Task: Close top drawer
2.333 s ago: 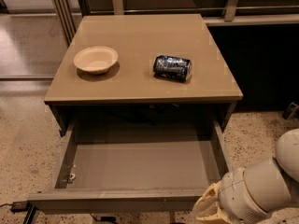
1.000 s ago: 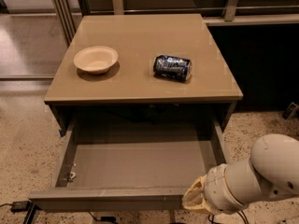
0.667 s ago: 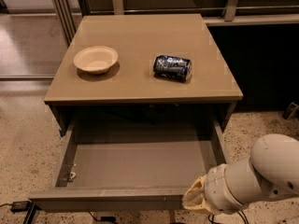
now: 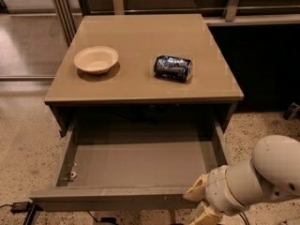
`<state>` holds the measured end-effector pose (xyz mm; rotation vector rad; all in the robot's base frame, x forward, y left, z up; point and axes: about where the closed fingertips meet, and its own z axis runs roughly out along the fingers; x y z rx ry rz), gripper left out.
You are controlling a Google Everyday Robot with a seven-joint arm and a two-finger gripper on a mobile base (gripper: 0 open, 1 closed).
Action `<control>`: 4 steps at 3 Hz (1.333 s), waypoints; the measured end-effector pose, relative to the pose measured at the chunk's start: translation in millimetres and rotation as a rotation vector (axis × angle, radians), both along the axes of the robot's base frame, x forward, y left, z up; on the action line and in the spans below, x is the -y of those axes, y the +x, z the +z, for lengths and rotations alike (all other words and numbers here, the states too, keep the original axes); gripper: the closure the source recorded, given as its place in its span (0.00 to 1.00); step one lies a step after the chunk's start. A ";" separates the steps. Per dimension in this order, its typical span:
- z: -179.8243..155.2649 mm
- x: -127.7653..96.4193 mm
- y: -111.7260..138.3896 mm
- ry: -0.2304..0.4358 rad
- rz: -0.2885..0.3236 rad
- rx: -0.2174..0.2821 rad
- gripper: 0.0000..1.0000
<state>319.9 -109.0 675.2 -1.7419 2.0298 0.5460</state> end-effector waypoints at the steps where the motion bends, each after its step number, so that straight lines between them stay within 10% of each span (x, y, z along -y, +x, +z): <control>1: -1.8 0.9 1.8 -0.008 0.000 0.001 0.00; 4: -20.3 32.0 129.6 0.028 -0.048 0.039 0.56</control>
Offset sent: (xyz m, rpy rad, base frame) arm 0.0798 -0.0163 -0.0166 -0.0130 -0.0555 -0.0134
